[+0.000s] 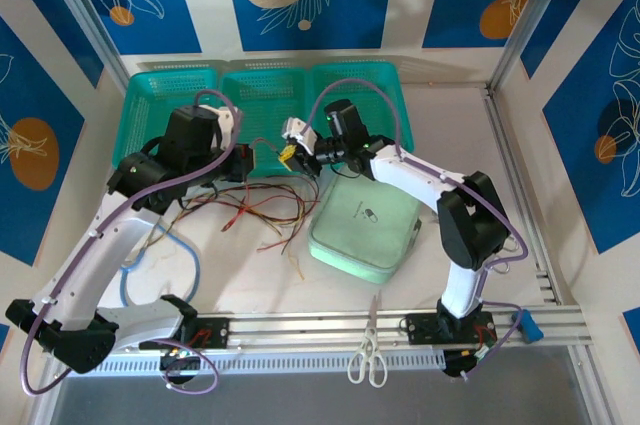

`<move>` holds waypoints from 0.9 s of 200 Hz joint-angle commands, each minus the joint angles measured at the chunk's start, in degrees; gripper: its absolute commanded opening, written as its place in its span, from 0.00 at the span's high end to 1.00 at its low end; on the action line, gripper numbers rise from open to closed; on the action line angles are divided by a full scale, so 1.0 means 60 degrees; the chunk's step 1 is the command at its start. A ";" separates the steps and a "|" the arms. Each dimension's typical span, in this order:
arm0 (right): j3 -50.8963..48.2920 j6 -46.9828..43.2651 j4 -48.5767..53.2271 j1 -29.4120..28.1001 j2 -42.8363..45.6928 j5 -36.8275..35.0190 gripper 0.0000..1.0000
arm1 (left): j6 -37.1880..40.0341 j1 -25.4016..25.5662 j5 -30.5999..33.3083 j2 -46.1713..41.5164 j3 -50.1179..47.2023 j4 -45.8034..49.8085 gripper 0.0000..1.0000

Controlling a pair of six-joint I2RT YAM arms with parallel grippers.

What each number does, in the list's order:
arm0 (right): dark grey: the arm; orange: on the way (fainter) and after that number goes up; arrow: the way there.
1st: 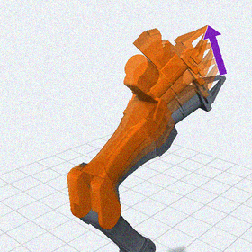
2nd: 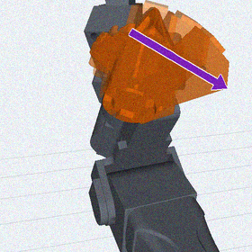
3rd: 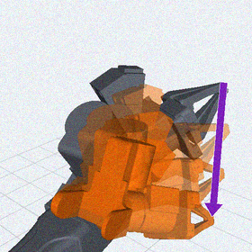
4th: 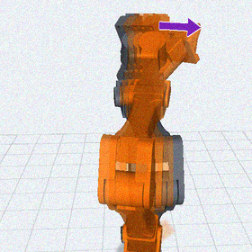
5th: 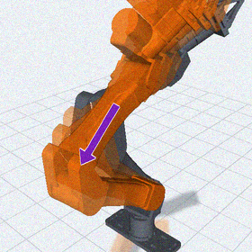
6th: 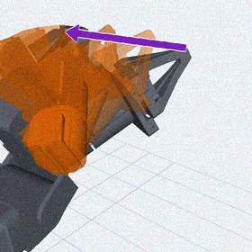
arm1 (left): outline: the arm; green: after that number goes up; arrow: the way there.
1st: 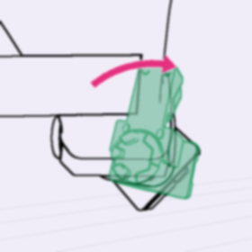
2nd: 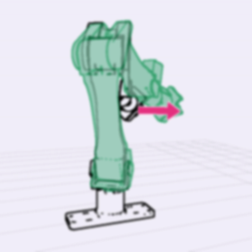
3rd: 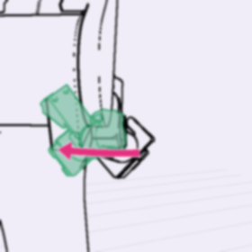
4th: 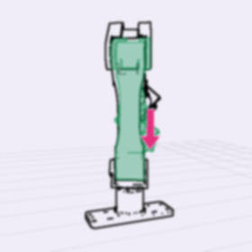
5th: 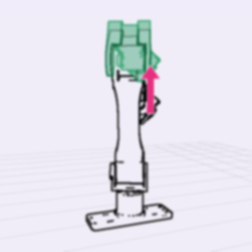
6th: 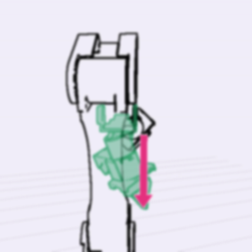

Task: Untangle the cables

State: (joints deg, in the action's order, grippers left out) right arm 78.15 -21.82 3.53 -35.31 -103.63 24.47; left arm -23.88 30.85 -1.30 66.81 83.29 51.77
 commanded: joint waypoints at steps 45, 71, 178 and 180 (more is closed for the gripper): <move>-0.0242 -0.0113 0.0725 -0.0018 0.0010 -0.0086 1.00 | 0.0361 -0.1471 -0.0320 -0.0692 0.0180 0.0577 1.00; -0.0315 -0.0182 0.0898 -0.0020 -0.0067 -0.0176 1.00 | 0.0527 -0.1767 -0.0403 -0.0705 0.0518 0.0776 1.00; -0.0243 -0.0259 0.1347 -0.0275 0.0430 0.0094 0.52 | 0.1349 -0.1937 0.0298 -0.0165 0.3519 0.2015 1.00; -0.0257 -0.0252 0.1346 -0.0269 0.0479 0.0096 0.51 | 0.1374 -0.1946 0.0332 -0.0174 0.3579 0.2031 1.00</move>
State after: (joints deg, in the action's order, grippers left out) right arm 77.01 -22.94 10.22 -36.80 -103.74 23.07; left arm -19.31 19.88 -3.53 65.87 99.20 59.83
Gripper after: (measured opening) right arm 0.411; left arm 0.052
